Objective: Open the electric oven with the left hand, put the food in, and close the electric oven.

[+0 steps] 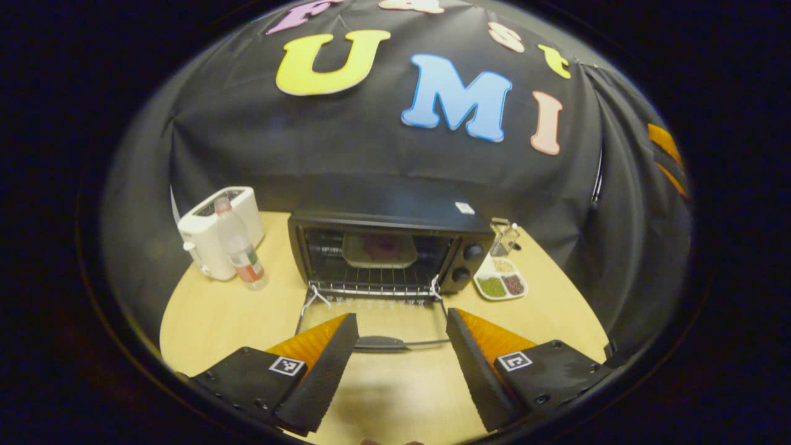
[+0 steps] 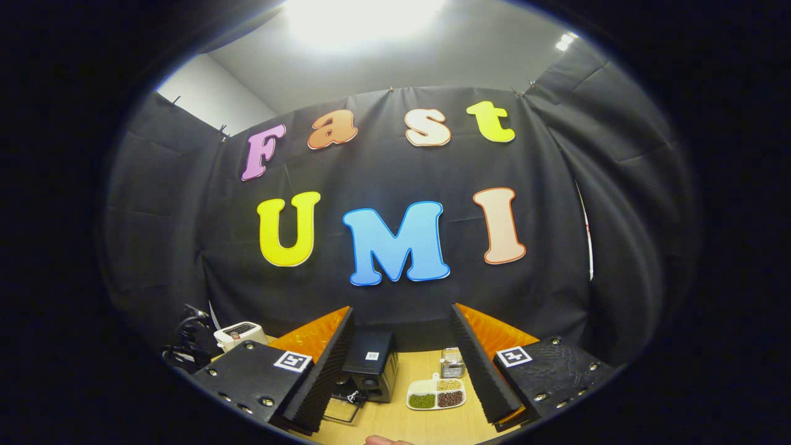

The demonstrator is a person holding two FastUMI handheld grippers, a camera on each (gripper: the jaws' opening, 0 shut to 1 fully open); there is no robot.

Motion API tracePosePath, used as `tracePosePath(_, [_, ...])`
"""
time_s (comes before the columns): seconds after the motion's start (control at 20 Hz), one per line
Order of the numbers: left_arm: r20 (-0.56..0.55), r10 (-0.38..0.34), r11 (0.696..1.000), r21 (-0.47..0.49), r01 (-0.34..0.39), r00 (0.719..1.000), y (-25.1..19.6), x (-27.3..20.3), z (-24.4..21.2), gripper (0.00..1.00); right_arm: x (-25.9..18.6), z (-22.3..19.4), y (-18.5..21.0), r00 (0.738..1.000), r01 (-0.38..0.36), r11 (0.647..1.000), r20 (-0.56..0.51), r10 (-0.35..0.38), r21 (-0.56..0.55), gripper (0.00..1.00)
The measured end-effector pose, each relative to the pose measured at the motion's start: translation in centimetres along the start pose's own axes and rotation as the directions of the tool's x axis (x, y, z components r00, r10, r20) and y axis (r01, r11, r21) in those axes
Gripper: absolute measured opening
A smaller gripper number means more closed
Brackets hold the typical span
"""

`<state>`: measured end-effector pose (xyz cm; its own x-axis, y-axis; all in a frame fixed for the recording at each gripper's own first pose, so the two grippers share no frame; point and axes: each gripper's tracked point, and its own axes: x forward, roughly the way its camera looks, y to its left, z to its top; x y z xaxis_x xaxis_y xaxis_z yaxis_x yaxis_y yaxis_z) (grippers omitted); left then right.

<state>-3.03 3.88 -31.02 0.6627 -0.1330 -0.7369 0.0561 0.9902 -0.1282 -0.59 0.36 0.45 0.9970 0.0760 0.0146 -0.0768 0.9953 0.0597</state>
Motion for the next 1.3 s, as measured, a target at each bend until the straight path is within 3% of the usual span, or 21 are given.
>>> tracePosePath(0.3, [-0.196, 0.057, 0.998, -0.017, -0.062, 0.979, 1.8, 4.3, -5.8, 1.00, -0.1, -0.4, -2.0, 1.000, 0.020, 1.000, -0.014, -0.020, -0.009, 0.94])
tracePosePath(0.55, [-0.333, 0.075, 0.997, 0.004, -0.078, 0.940, 2.7, 6.4, -9.0, 0.97, 0.2, -1.1, -3.8, 0.998, 0.048, 0.999, -0.032, -0.048, 0.004, 0.94])
tracePosePath(1.0, [-0.476, 0.123, 0.991, 0.111, -0.080, 0.871, 3.5, 9.8, -12.3, 1.00, -0.1, -3.0, -6.6, 0.992, 0.097, 0.995, -0.081, -0.094, 0.030, 0.94])
tracePosePath(1.3, [-0.519, 0.149, 0.986, 0.143, -0.086, 0.842, 4.0, 11.8, -12.9, 0.98, -0.5, -3.3, -7.7, 0.987, 0.131, 0.991, -0.095, -0.128, 0.023, 0.94])
